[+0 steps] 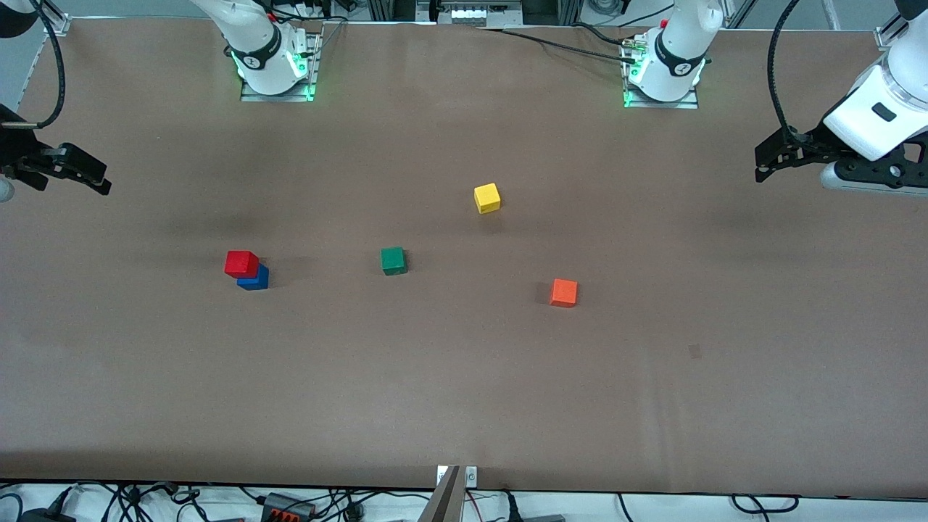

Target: Pass red block to right arm, stack on blue

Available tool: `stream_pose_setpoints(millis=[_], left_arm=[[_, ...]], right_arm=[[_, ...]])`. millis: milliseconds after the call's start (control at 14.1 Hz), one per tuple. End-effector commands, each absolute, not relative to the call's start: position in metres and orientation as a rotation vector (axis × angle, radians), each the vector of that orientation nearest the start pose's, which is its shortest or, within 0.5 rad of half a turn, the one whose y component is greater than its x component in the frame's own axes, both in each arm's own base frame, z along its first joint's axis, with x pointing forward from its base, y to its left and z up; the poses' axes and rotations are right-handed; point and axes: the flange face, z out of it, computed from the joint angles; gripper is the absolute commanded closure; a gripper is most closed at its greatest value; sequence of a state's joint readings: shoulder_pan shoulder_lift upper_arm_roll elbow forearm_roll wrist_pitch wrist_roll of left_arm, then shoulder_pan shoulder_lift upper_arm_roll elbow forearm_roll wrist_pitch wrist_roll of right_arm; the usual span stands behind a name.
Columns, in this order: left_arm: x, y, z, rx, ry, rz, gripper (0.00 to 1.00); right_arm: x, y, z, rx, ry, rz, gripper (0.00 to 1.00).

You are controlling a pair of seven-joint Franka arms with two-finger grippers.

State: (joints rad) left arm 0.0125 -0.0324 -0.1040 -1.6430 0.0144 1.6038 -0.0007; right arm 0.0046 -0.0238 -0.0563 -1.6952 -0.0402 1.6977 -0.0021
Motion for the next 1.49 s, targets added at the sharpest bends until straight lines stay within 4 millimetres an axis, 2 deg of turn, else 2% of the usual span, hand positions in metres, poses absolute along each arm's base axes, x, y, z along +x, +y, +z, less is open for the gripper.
stream_pose_setpoints(millis=[0,425,567,1418], left_arm=[[0.545,-0.051,0.618,-3.131,0.173,0.017,0.0],[0.545,-0.05,0.618,-3.129,0.173,0.017,0.0],[0.543,-0.068,0.617,-3.122,0.211,0.018,0.0],[0.544,-0.062,0.617,-3.12,0.209,0.018,0.0]], right_arm=[[0.55,-0.034,0.59,-3.186,0.054,-0.003,0.0],[0.551,-0.027,0.59,-3.19,0.031,-0.008,0.0],[0.551,-0.025,0.59,-3.185,0.029,-0.01,0.0],[0.552,-0.016,0.586,-3.18,0.008,-0.001,0.0]])
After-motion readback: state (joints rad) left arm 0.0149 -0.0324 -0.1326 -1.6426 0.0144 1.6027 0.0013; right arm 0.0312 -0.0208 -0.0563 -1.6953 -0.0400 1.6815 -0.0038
